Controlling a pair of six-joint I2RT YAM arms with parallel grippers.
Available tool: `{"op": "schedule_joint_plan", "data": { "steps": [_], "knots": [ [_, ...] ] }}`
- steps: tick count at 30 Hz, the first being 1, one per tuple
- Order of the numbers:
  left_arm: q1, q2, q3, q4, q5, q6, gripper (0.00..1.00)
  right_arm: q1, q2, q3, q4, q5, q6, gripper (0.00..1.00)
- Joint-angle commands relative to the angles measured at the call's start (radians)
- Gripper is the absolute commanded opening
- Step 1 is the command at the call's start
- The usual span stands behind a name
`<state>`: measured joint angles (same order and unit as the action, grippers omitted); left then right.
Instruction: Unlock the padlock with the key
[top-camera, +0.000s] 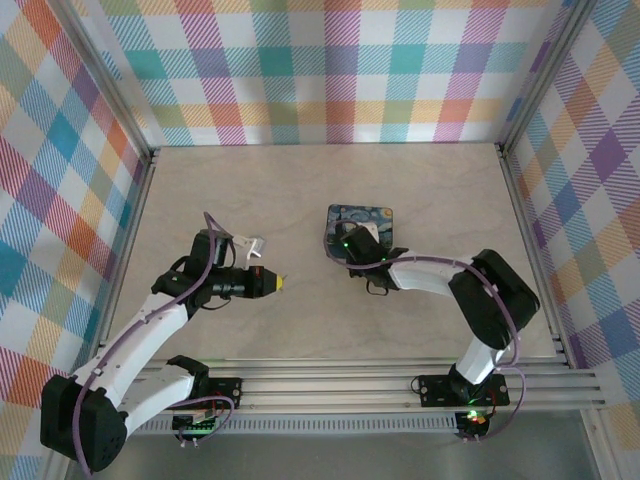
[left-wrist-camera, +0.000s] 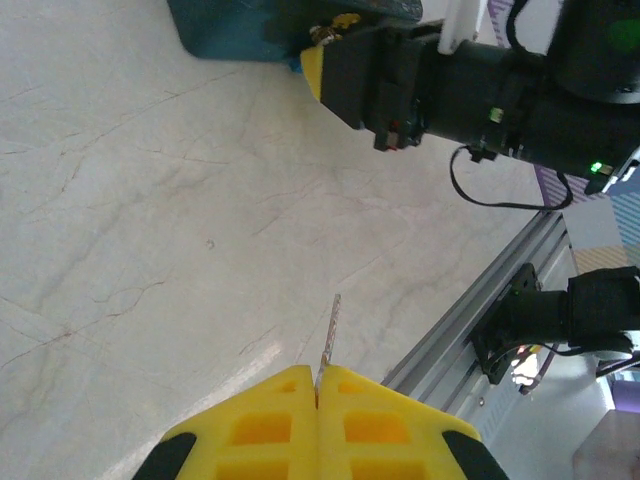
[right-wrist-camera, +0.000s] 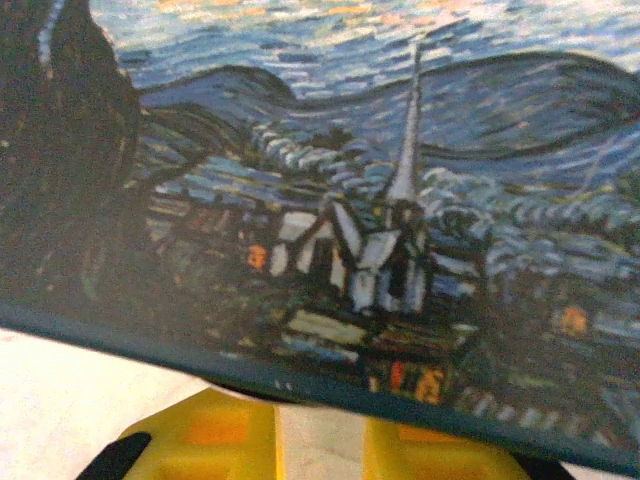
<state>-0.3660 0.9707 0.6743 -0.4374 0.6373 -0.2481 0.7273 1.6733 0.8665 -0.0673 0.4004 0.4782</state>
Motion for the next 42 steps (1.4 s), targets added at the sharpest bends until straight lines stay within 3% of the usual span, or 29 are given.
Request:
{"op": "schedule_joint_plan", "data": {
  "steps": [1, 8, 14, 24, 30, 33, 38, 42],
  "knots": [
    [-0.004, -0.021, -0.035, 0.060, 0.004, -0.030, 0.00, -0.015, -0.092, -0.030, 0.039, -0.096, -0.056, 0.00],
    [-0.011, -0.032, -0.133, 0.294, 0.039, -0.092, 0.00, -0.046, -0.152, -0.032, -0.049, -0.295, -0.014, 0.00],
    [-0.028, -0.076, -0.197, 0.492, 0.032, -0.095, 0.00, -0.070, -0.147, 0.042, -0.216, -0.384, 0.109, 0.00],
    [-0.065, -0.014, -0.191, 0.602, 0.027, -0.082, 0.00, -0.077, -0.162, 0.163, -0.419, -0.470, 0.283, 0.00],
    [-0.104, 0.022, -0.183, 0.626, 0.007, -0.071, 0.00, -0.077, -0.170, 0.226, -0.504, -0.412, 0.305, 0.01],
    [-0.106, 0.006, -0.179, 0.592, -0.012, -0.074, 0.00, -0.059, -0.160, 0.220, -0.464, -0.354, 0.282, 0.11],
    [-0.106, -0.044, -0.182, 0.491, -0.055, -0.045, 0.00, 0.031, -0.068, 0.245, -0.413, -0.162, 0.250, 0.44],
    [-0.106, -0.076, -0.202, 0.471, -0.076, -0.050, 0.00, 0.083, 0.006, 0.253, -0.330, -0.040, 0.241, 0.57]
  ]
}}
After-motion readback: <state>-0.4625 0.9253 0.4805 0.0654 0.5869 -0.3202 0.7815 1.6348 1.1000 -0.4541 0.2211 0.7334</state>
